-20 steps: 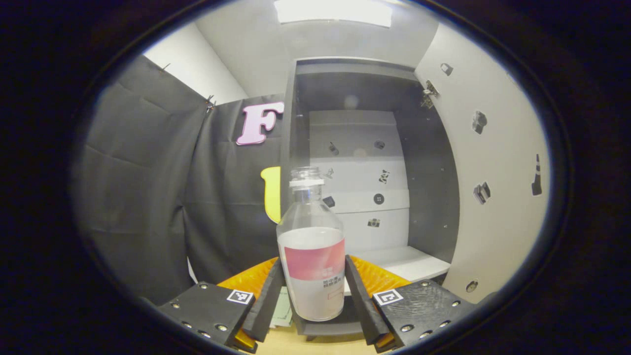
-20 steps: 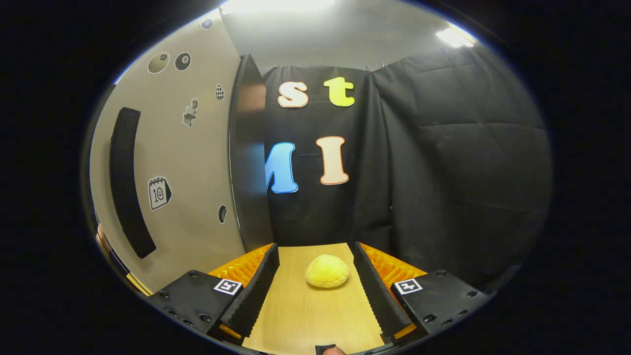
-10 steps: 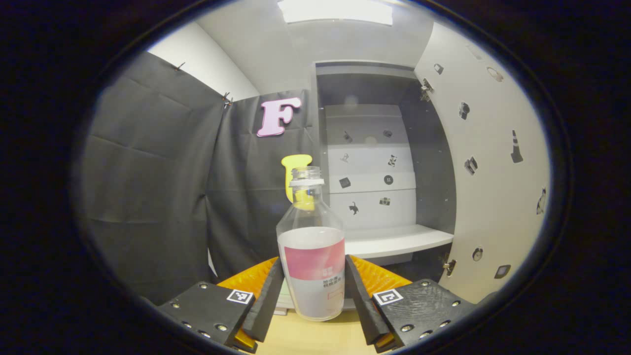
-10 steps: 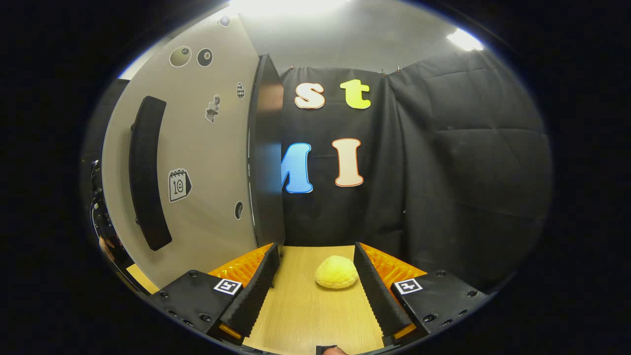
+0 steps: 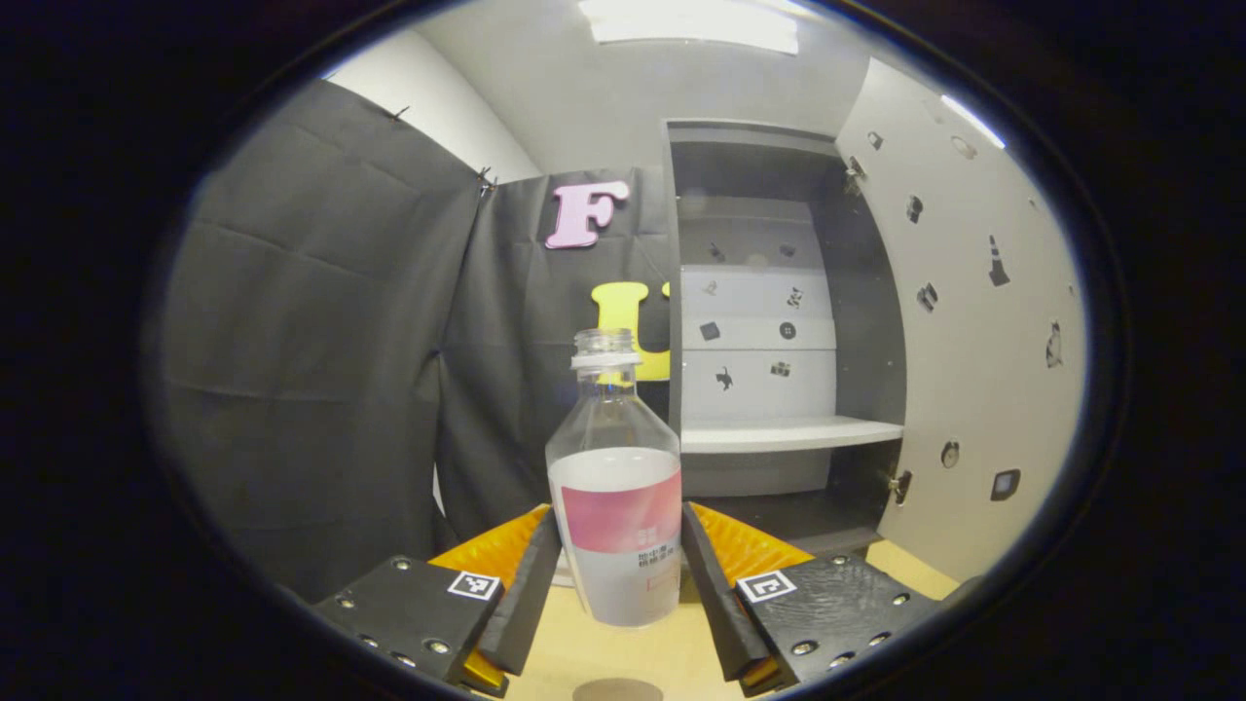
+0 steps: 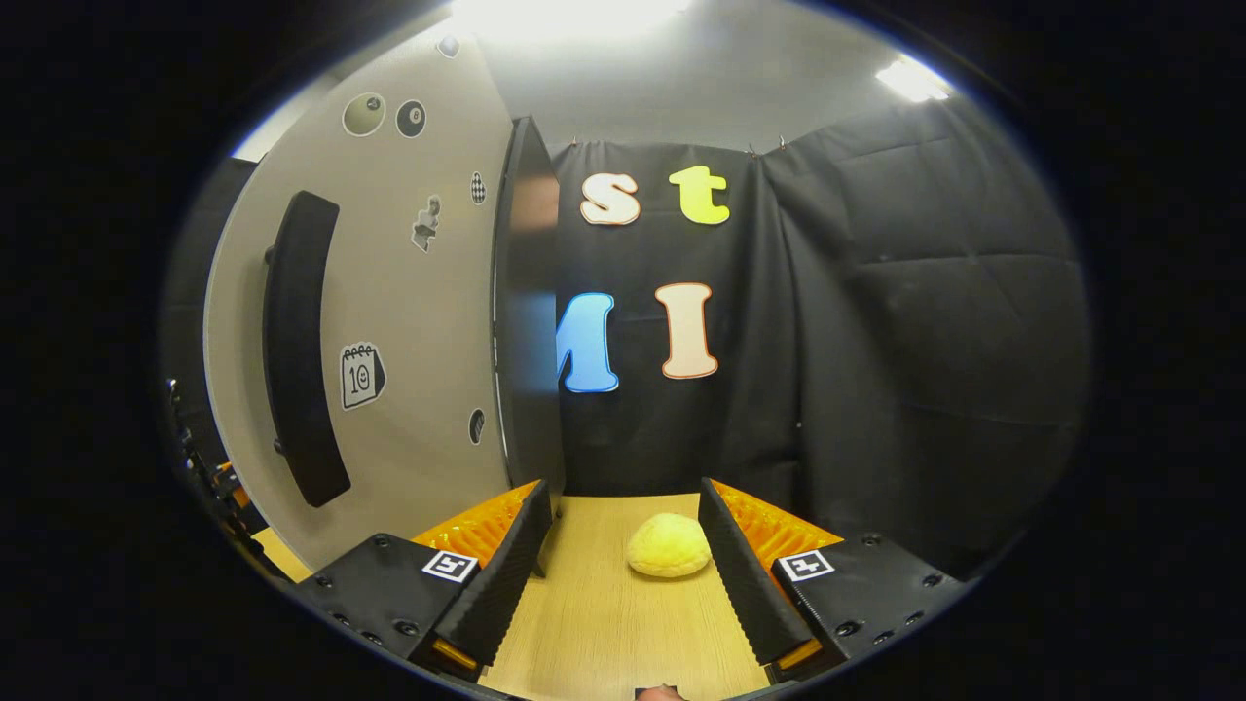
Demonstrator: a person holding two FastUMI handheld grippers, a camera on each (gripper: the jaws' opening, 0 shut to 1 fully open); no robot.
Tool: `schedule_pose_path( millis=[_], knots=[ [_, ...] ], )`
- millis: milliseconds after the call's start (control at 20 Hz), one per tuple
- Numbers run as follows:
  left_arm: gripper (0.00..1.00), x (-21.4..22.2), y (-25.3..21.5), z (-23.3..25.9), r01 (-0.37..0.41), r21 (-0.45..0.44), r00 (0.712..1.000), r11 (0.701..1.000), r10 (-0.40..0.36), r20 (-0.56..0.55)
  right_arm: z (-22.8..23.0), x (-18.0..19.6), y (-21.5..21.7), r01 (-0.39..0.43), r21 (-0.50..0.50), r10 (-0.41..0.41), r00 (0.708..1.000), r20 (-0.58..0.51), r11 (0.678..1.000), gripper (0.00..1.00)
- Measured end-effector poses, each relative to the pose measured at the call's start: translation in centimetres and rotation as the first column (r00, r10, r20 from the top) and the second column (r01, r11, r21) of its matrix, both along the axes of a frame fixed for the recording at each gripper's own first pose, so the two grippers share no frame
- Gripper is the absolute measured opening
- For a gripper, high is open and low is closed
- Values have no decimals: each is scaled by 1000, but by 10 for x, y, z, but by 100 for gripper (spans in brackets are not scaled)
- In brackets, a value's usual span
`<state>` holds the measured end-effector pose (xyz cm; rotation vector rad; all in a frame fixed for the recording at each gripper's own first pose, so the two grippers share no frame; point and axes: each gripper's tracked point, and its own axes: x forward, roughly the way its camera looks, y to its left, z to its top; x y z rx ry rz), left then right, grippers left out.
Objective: Open the cabinet door with the right hand, grasp the bottle in the cabinet with the left hand and place it on the coaster, then close the cabinet door with the right hand.
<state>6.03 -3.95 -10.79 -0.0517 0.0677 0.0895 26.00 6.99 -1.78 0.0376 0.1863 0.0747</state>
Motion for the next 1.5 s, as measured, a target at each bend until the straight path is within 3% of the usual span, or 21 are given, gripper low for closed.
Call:
schedule_pose_path(
  millis=[100,200,300,900,1100,1150,1200,1500],
  knots=[
    [73,-7,1,-26,3,-13,1000,1000,-4,-31,-3,1,-1,11,3,-11,1000,-9,1000,93],
    [73,-14,4,-49,0,-13,998,1000,-1,-64,-5,2,-1,21,4,-21,1000,-14,1000,96],
    [70,-17,3,-68,1,-18,996,1000,-2,-85,-8,1,-1,27,1,-27,999,-19,1000,93],
    [73,-27,-13,-170,27,-24,979,999,-31,-202,-29,-1,-5,45,-48,-48,997,-61,998,96],
    [73,-25,-10,-193,11,1,974,1000,-10,-227,-33,-2,-9,55,-54,-59,996,-74,997,93],
    [70,-24,-11,-196,8,-1,973,1000,-8,-231,-32,-2,-10,60,-52,-63,996,-68,997,96],
    [74,-25,-11,-200,6,3,972,1000,-5,-234,-33,-1,-11,65,-48,-68,995,-66,997,96],
    [74,-25,-12,-208,-3,10,976,1000,5,-216,-36,-1,-4,53,-58,-57,996,-65,997,96]
  ],
)
